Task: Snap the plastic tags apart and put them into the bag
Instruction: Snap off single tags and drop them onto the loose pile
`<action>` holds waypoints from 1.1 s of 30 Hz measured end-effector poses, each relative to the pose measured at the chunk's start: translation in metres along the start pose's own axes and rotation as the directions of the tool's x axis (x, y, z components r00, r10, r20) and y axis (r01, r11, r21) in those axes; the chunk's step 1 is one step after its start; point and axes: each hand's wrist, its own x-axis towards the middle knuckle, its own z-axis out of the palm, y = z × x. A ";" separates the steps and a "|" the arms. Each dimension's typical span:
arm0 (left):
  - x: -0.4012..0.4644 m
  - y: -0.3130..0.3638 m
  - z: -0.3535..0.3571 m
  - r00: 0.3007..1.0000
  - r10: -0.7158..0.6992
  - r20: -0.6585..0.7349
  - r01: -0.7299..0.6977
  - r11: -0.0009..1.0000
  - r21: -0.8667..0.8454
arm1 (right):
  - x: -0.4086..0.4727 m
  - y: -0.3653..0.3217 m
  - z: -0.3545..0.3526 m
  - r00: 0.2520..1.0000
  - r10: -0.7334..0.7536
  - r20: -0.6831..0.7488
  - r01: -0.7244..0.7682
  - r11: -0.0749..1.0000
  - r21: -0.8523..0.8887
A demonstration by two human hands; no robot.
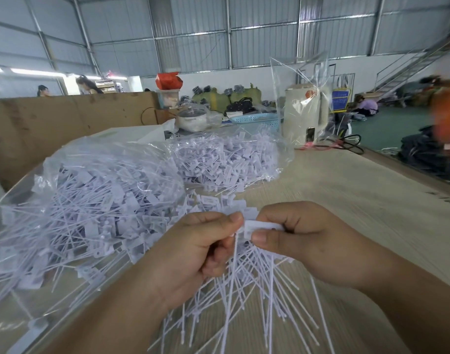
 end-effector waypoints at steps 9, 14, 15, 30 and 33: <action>0.002 -0.002 0.003 0.946 0.243 -0.212 -0.113 0.865 0.490 | 0.000 0.001 0.004 0.999 -0.004 -0.035 -0.002 0.986 -0.168; 0.001 0.012 -0.022 0.708 0.446 -0.548 -0.008 0.781 0.625 | -0.004 -0.002 -0.009 0.968 -0.024 -0.251 -0.027 0.980 -0.196; 0.001 0.015 -0.032 0.655 0.450 -0.606 -0.006 0.806 0.592 | -0.004 0.000 -0.017 0.934 -0.026 -0.355 -0.029 0.988 -0.148; 0.011 -0.003 -0.047 0.934 0.223 -0.280 0.064 0.666 0.743 | -0.002 0.018 0.000 0.991 0.111 -0.075 -0.108 0.993 0.046; 0.009 -0.003 -0.045 0.931 0.251 -0.264 0.035 0.658 0.752 | -0.002 0.016 0.003 0.991 0.130 -0.038 -0.129 0.991 0.029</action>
